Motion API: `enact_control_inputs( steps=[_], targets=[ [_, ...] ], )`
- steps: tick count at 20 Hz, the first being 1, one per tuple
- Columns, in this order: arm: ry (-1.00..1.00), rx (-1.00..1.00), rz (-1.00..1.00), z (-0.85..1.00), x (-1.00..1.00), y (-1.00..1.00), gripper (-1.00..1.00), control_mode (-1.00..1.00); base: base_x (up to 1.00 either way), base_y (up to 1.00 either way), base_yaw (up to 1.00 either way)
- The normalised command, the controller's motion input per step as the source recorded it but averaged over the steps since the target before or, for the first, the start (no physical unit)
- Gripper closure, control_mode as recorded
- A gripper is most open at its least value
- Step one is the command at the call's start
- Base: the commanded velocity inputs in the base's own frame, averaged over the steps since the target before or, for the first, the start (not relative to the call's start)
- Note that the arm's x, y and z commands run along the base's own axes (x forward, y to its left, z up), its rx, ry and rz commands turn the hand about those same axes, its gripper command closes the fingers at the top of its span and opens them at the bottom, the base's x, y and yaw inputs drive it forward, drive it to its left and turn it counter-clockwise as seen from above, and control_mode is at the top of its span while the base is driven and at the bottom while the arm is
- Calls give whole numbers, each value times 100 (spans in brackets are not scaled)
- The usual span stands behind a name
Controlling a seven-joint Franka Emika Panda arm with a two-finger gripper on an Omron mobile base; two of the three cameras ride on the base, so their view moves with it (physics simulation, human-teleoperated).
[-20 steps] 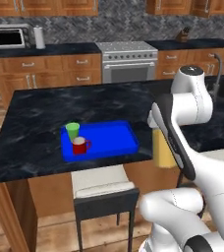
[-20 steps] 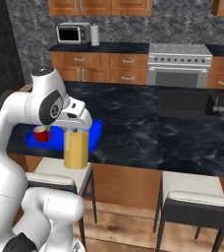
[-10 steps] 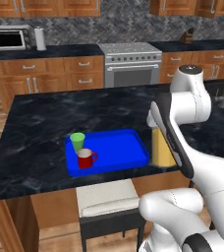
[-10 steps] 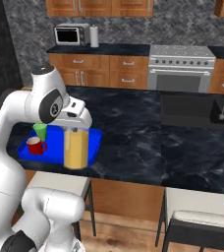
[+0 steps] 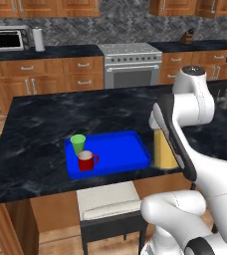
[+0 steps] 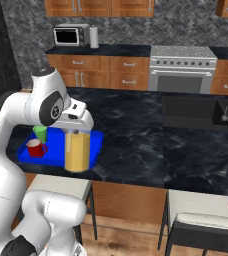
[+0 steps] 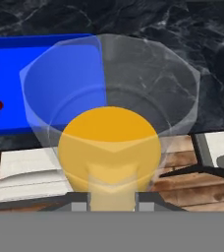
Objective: There is a tray on the dining counter. Grab the cup, mug, and pitcher and place them on the tray. The pitcher may be placed next to the tray if it cannot fit the tray.
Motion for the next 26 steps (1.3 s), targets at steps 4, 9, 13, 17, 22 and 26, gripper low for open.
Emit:
enact_control_inputs(
  steps=[4, 9, 13, 17, 22, 26],
  targets=[
    [0, 0, 0, 0, 36, 60, 100, -100, 0, 0, 0],
    [0, 0, 0, 0, 48, 63, 100, -100, 0, 0, 0],
    [0, 0, 0, 0, 54, 46, 100, -100, 0, 0, 0],
    [0, 0, 0, 0, 67, 37, 100, -100, 0, 0, 0],
    [0, 1, 1, -16, 70, 3, 100, -100, 0, 0, 0],
    [-4, 0, 2, -34, 55, 0, 100, -100, 0, 0, 0]
  ],
)
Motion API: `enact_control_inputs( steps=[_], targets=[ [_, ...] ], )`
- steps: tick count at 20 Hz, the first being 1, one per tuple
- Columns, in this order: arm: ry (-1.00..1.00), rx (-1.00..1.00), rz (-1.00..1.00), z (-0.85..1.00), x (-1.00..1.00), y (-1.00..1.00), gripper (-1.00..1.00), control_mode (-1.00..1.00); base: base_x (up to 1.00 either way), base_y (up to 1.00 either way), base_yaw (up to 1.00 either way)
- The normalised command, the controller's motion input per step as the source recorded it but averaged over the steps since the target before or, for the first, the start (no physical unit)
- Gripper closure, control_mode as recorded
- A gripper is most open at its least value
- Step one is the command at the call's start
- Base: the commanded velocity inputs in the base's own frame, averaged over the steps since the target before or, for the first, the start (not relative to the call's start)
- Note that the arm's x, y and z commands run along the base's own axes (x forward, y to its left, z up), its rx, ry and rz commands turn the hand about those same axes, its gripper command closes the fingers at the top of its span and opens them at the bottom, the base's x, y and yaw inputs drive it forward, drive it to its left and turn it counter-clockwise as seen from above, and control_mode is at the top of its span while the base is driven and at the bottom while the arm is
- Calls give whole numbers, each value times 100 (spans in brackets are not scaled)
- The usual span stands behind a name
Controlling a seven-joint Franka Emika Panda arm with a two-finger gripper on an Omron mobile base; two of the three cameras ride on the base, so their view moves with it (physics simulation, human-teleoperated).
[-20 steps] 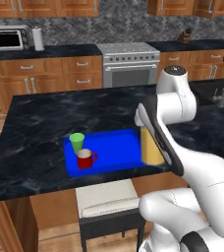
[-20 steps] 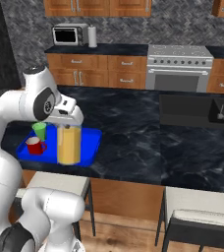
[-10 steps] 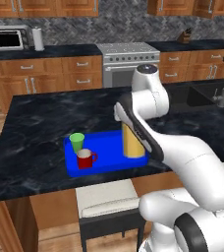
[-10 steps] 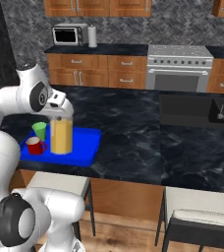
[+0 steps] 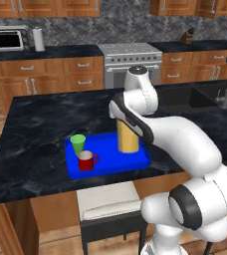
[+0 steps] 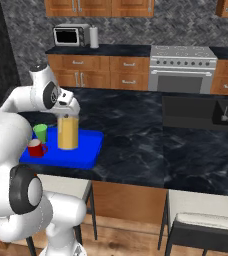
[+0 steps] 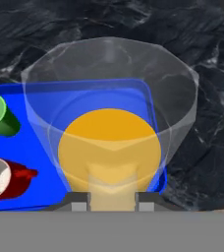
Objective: There is a tray on the dining counter. Grab the cup, mug, and pitcher and place them on the tray. The pitcher may be placed next to the tray if it cannot fit the tray.
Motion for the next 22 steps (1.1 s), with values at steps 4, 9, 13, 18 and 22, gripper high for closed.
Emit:
enact_control_inputs(
  steps=[4, 9, 13, 18, 22],
  targets=[
    [-8, 0, 2, -31, 32, 0, 100, -100, 0, 0, 0],
    [-12, 0, 0, -27, 16, 0, 100, -100, 0, 0, 0],
    [-13, 0, 0, -31, 7, 0, 100, -100, 0, 0, 0],
    [-12, 0, 0, -22, 1, 0, 100, -100, 0, 0, 0],
    [-5, 0, 0, -15, 10, 0, 100, -100, 0, 0, 0]
  ],
)
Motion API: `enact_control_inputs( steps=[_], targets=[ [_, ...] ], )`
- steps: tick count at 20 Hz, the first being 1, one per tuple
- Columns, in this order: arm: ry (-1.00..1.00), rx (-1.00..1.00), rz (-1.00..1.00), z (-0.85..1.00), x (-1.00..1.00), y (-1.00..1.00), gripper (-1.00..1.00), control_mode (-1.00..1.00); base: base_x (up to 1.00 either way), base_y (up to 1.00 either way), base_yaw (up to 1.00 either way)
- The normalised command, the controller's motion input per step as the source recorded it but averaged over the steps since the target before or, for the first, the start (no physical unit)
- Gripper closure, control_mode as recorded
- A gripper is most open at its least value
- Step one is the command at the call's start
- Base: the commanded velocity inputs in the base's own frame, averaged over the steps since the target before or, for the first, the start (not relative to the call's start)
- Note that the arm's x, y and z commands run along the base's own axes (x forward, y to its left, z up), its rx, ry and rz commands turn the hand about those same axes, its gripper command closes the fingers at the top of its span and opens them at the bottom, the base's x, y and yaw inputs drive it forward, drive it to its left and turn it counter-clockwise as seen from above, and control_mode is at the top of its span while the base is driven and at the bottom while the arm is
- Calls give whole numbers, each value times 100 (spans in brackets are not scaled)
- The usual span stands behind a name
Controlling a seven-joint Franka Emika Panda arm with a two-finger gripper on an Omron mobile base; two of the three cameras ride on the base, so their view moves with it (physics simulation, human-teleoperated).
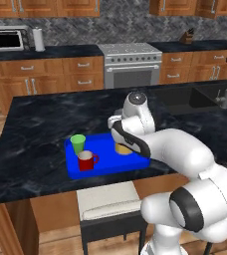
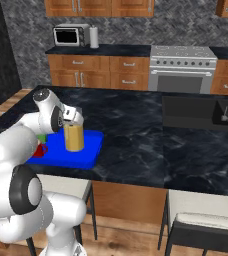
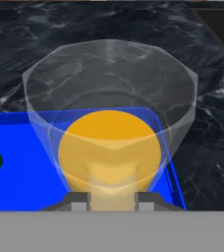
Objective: There is a tray on the dining counter. Grab the cup, mug, and pitcher and place them on the tray. The pitcher may be placed next to the tray if it cannot fit the tray.
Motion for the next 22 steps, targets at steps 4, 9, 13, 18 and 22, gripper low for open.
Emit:
enact_control_inputs(
  steps=[4, 9, 13, 18, 22],
  targets=[
    [0, 0, 0, -7, 27, 0, 100, -100, 0, 0, 0],
    [2, 0, 0, -1, 34, 0, 100, -100, 0, 0, 0],
    [0, 0, 0, -17, 27, 1, 100, -100, 0, 0, 0],
    [0, 0, 0, -33, 15, 3, 100, -100, 0, 0, 0],
    [0, 0, 0, -27, 10, 4, 100, -100, 0, 0, 0]
  ],
)
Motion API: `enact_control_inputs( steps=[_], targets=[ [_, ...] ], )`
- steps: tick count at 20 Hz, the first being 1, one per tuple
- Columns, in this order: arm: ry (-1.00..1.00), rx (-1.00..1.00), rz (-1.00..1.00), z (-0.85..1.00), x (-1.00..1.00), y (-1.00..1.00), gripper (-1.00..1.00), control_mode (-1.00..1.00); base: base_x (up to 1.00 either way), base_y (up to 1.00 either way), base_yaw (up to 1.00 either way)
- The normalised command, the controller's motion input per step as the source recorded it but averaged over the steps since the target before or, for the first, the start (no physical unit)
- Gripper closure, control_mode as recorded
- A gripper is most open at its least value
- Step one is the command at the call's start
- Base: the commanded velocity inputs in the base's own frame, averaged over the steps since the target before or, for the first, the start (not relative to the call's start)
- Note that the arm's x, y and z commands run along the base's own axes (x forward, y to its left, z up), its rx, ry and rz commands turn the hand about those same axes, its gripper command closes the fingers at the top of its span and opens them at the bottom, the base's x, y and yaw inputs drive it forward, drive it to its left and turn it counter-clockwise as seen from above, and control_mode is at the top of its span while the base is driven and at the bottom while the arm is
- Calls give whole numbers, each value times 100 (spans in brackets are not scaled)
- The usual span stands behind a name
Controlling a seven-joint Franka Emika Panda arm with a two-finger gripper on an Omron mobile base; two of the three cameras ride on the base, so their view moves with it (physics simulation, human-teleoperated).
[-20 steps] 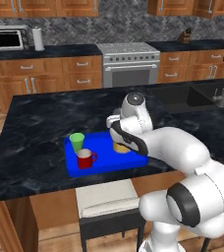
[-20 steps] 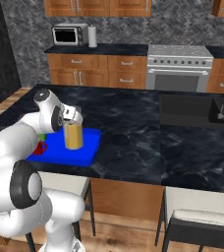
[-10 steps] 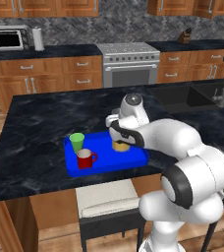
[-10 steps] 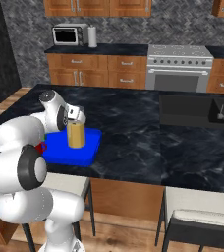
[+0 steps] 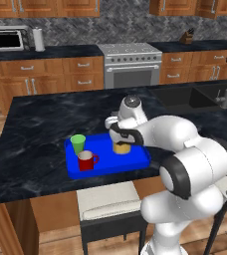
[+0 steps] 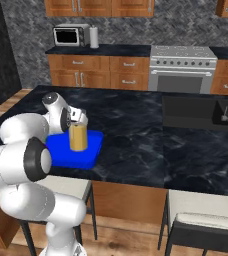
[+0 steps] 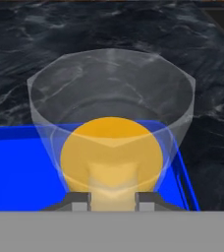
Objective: There is a tray on the dining counter. Grab the cup, mug, and pitcher and place them on the tray. The pitcher may be placed next to the tray if it cannot fit the tray.
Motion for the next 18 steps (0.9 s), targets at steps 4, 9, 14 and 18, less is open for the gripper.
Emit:
enact_control_inputs(
  steps=[4, 9, 14, 18],
  targets=[
    [0, 0, 0, -23, 10, 4, 100, -100, 0, 0, 0],
    [0, 0, 0, -10, 1, 1, 100, -100, 0, 0, 0],
    [0, 0, 0, 0, 0, 0, -100, -100, 0, 0, 0],
    [0, 0, 0, 0, 0, 0, -100, -100, 0, 0, 0]
  ],
)
